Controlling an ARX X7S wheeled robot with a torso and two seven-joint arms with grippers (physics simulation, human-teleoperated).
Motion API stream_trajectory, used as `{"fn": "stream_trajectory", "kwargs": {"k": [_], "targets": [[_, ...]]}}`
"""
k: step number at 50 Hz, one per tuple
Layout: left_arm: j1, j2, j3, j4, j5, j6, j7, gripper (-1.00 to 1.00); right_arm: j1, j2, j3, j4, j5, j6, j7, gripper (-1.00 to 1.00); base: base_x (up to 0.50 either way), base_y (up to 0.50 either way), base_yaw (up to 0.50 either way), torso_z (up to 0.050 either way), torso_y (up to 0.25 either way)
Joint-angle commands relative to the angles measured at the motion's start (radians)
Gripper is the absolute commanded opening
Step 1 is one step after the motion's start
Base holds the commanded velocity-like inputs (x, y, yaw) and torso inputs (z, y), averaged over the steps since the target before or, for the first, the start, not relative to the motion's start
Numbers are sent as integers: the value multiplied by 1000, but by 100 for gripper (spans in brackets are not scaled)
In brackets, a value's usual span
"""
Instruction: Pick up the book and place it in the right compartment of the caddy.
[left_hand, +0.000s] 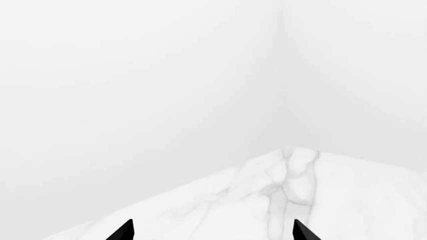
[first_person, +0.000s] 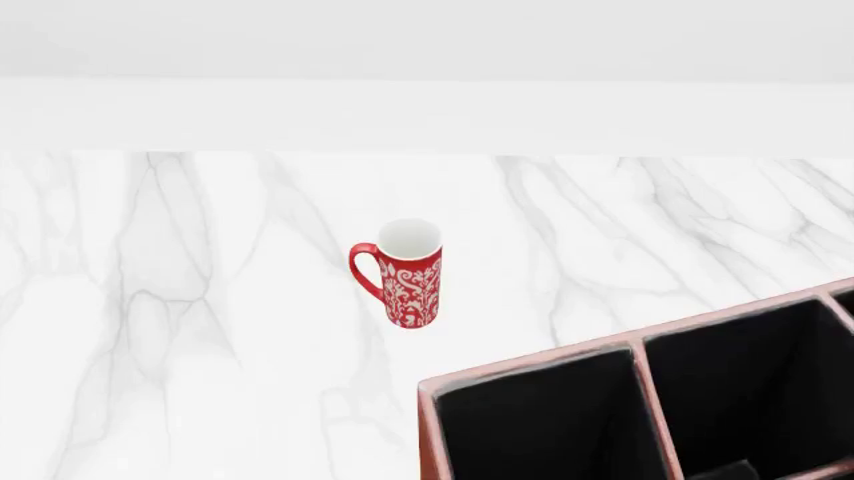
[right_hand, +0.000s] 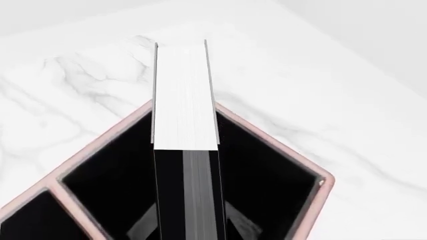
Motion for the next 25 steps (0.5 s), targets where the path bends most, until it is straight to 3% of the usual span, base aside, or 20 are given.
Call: {"fn": "stream_trajectory", "kwargs": {"k": [1,18,19,25], "targets": [[2,-1,-1,7,-1,-3,-2,100,-6,-26,-31,25,-89,-33,-68,-100,0,0,0,0,0],[-1,-3,4,11,2,-7,-3,100,-19,-49,-55,26,-155,-105,-157,-100,0,0,0,0,1],[-1,-3,5,9,2,-6,-2,100,-23,-47,-57,16,-166,-115,-164,100,0,0,0,0,0],[-1,-3,6,10,4,-6,-2,100,-22,-42,-62,18,-168,-113,-174,100,0,0,0,0,0]]}}
